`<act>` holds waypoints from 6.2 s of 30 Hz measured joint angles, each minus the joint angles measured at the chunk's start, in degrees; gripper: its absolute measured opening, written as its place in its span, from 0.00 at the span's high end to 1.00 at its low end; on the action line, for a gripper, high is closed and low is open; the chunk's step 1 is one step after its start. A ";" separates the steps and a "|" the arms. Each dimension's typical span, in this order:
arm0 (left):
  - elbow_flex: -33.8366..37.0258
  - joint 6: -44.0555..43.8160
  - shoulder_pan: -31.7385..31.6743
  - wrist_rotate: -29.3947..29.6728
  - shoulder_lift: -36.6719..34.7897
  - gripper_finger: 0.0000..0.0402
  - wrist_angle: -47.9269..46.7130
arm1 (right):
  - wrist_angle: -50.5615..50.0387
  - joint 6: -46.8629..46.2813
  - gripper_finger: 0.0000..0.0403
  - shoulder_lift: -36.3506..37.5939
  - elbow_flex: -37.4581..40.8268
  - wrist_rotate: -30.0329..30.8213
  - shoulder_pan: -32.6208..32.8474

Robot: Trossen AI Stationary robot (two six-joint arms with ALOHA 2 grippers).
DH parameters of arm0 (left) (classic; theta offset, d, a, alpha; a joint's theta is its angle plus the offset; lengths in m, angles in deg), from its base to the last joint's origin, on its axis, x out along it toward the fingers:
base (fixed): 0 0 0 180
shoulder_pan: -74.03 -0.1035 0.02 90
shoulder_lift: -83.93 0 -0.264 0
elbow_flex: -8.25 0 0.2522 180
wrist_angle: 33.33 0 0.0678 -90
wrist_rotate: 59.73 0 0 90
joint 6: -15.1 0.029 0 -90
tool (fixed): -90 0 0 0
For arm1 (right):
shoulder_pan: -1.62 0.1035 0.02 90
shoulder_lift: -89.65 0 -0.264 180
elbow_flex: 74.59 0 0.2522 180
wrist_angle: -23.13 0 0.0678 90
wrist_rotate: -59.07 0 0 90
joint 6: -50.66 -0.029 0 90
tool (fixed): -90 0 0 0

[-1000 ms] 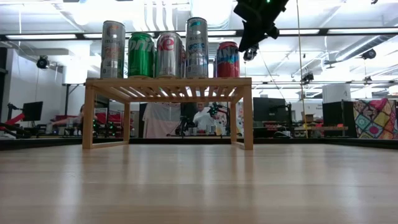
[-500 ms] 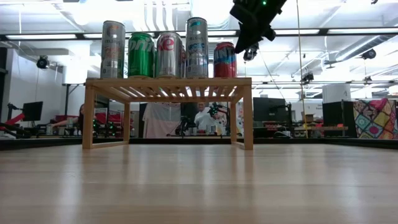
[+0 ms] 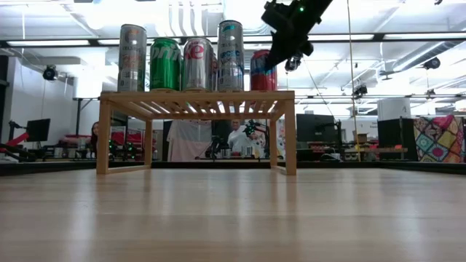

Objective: Place canned beverage on shelf
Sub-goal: Put the top left orange soda can on the shelf, then put the orange soda can on the shelf

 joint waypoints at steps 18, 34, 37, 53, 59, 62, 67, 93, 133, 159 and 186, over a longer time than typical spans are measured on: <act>0.00 0.00 0.00 0.01 0.01 0.16 -0.02 | 3.04 2.65 0.98 0.31 0.00 2.33 -0.15; 0.00 0.00 0.00 0.02 0.01 0.16 -0.07 | 1.67 0.43 0.98 2.45 0.00 2.38 1.54; 0.00 -0.34 0.00 0.02 0.21 0.16 -0.12 | 1.70 0.43 0.98 3.36 0.00 2.35 3.92; -11.68 -20.72 0.11 -3.83 14.06 0.19 -11.39 | 5.45 5.80 0.98 5.33 0.00 2.31 21.29; -27.69 -45.08 0.11 -8.45 21.56 0.19 -40.54 | 5.53 6.35 0.98 5.33 0.32 2.31 24.11; -34.13 -60.25 0.22 -11.89 25.83 0.19 -55.02 | 5.45 6.30 0.98 5.31 1.13 2.29 25.19; -45.24 -83.14 0.26 -27.61 33.79 0.19 -76.21 | 3.95 3.84 0.98 5.27 1.64 2.28 25.96; -49.75 -105.03 18.21 -42.16 56.08 0.19 -93.46 | 4.28 -1.17 0.98 5.27 5.86 2.31 31.99; -42.88 -108.00 22.87 -42.01 55.97 0.07 -94.66 | 4.37 -2.99 0.98 4.59 6.02 2.35 32.29; -32.15 -110.00 24.09 -42.06 55.62 0.07 -84.25 | 4.35 -3.63 0.98 4.59 6.02 2.35 32.28; -27.00 -109.57 24.09 -42.10 55.78 0.27 -78.06 | 4.64 -4.47 0.98 4.59 6.73 2.33 32.42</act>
